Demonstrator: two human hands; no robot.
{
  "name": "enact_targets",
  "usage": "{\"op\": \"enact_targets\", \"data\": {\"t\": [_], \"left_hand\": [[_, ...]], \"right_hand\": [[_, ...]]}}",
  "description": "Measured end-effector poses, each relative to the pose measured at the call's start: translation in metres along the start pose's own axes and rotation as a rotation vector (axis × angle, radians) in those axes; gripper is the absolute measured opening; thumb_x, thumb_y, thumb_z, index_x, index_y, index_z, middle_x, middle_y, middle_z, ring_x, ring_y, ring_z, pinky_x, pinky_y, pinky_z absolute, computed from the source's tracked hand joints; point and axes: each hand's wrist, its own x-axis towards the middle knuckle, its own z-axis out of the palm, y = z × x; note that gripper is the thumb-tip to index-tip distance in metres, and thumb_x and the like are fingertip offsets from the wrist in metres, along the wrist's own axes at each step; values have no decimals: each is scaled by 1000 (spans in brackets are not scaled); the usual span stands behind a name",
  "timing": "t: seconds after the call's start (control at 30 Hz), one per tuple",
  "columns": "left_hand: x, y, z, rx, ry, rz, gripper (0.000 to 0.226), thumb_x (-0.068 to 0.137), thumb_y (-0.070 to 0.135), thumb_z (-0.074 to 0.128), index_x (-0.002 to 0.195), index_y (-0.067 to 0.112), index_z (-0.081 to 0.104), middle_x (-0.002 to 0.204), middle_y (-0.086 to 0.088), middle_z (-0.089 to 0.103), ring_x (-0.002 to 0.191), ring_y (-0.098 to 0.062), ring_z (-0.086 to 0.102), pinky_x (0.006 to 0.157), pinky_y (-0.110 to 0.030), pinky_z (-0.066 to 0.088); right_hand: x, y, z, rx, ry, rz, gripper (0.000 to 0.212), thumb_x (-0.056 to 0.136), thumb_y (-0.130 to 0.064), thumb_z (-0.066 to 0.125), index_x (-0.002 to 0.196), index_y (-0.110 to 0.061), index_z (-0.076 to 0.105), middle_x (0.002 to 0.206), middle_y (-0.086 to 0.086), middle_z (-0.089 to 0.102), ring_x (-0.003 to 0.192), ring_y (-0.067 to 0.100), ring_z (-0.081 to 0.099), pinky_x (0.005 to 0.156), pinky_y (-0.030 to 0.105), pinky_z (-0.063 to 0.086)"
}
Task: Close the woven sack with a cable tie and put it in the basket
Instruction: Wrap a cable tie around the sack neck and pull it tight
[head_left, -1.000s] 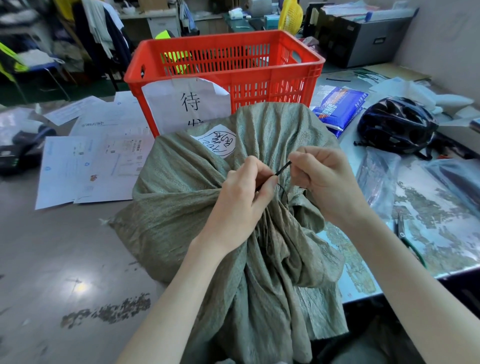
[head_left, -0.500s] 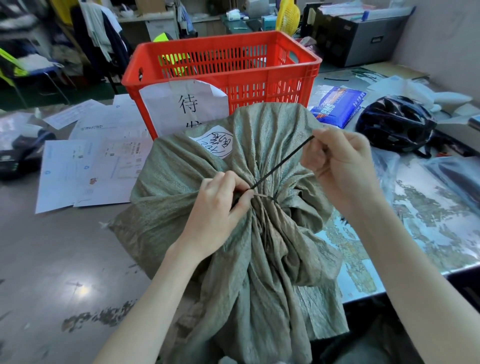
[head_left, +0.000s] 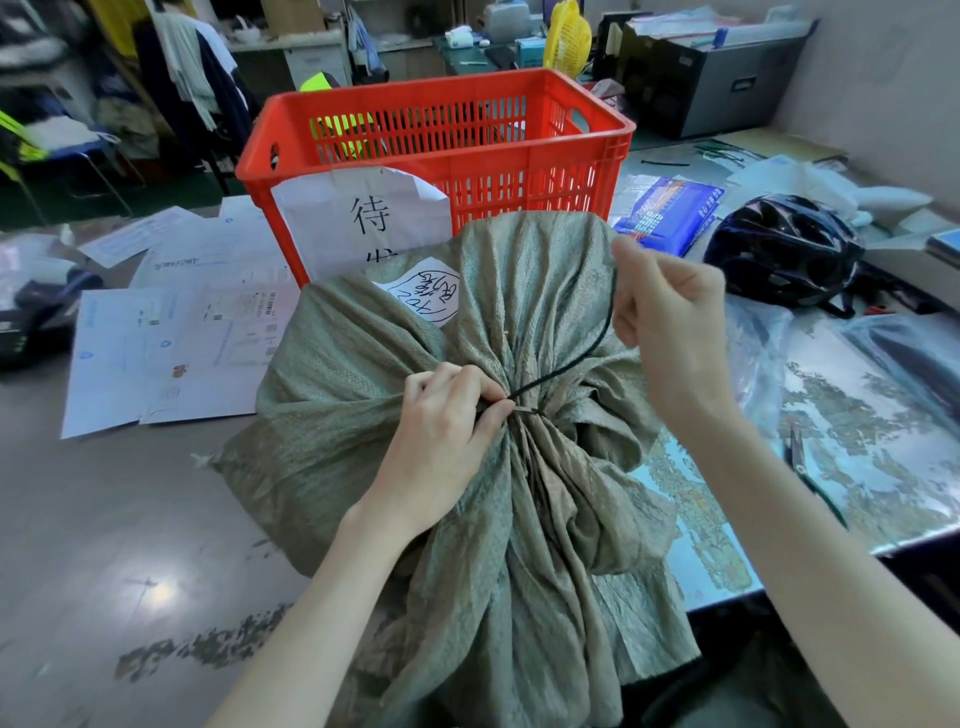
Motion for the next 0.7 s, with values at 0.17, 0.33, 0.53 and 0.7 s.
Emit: {"op": "enact_targets", "data": {"t": [0.17, 0.33, 0.53, 0.7], "left_hand": [[-1, -1, 2, 8, 17, 20, 22, 90, 27, 51, 89, 7, 59, 84, 8, 52, 85, -7, 40, 81, -28, 31], [-1, -3, 4, -8, 3, -4, 25, 92, 29, 48, 91, 7, 59, 87, 4, 57, 86, -12, 45, 81, -31, 33], [-2, -4, 6, -82, 5, -38, 23, 91, 29, 48, 92, 9, 58, 88, 14, 45, 87, -11, 45, 81, -33, 35], [1, -4, 6, -119, -12, -56, 19, 89, 28, 51, 89, 11, 58, 85, 10, 52, 87, -14, 48, 79, -39, 38]], "right_hand": [[-6, 19, 6, -228, -39, 10, 60, 90, -37, 55, 54, 6, 32, 50, 13, 28, 50, 22, 22, 46, 45, 18], [-25, 29, 13, -211, -232, 108, 53, 87, -26, 62, 47, -5, 32, 49, 7, 23, 47, 16, 17, 49, 33, 15], [-39, 37, 23, -171, -329, 153, 55, 85, -27, 60, 48, -2, 27, 51, 9, 21, 48, 17, 18, 47, 32, 15], [-40, 35, 24, -122, -310, 145, 53, 85, -25, 57, 45, -5, 28, 49, 9, 22, 48, 19, 19, 47, 39, 16]]}}
